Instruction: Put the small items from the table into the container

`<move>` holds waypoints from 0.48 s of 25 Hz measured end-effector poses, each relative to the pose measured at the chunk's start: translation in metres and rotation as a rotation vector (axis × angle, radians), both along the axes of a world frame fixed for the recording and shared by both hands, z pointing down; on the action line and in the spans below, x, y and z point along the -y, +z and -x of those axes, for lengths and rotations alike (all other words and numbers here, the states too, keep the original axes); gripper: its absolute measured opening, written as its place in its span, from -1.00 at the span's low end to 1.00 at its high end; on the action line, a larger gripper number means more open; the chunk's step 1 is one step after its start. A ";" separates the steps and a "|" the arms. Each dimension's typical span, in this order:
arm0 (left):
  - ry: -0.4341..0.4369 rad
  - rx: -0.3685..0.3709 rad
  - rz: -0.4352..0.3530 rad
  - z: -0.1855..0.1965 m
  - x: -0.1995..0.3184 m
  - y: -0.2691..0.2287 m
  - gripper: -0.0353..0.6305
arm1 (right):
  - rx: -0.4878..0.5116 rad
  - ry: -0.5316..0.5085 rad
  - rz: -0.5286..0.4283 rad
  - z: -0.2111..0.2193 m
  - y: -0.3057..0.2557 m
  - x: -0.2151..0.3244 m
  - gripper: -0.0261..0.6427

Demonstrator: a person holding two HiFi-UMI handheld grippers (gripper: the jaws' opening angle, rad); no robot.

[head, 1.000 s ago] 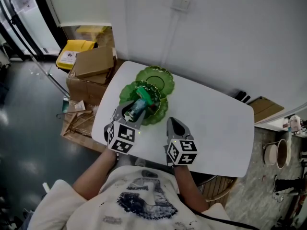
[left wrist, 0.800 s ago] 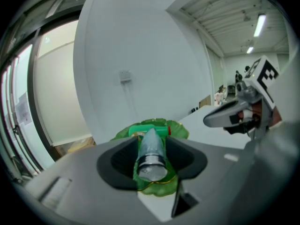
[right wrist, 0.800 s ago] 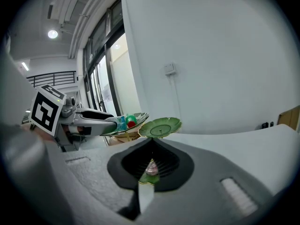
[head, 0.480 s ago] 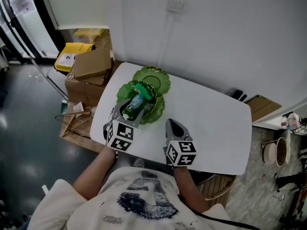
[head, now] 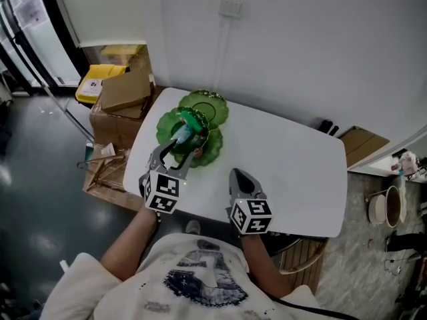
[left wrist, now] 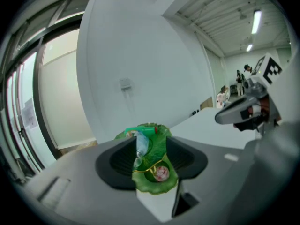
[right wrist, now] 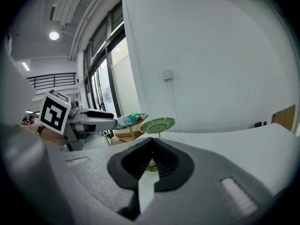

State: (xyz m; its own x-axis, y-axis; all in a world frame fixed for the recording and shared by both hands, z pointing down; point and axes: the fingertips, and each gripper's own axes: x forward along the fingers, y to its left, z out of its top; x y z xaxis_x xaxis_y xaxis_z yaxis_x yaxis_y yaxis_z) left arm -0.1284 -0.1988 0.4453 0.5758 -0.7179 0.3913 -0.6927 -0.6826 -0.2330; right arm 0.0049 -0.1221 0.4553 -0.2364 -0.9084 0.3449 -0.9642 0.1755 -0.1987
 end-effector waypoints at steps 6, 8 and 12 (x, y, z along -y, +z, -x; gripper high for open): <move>-0.031 -0.012 -0.024 -0.001 -0.031 -0.008 -0.35 | 0.014 0.001 0.007 -0.009 0.001 -0.036 -0.92; -0.031 -0.019 -0.017 -0.003 -0.045 -0.007 -0.36 | 0.018 0.000 0.005 -0.012 0.000 -0.048 -0.92; -0.008 -0.032 -0.030 -0.008 -0.076 -0.015 -0.45 | 0.005 0.003 -0.007 -0.015 -0.006 -0.071 -0.92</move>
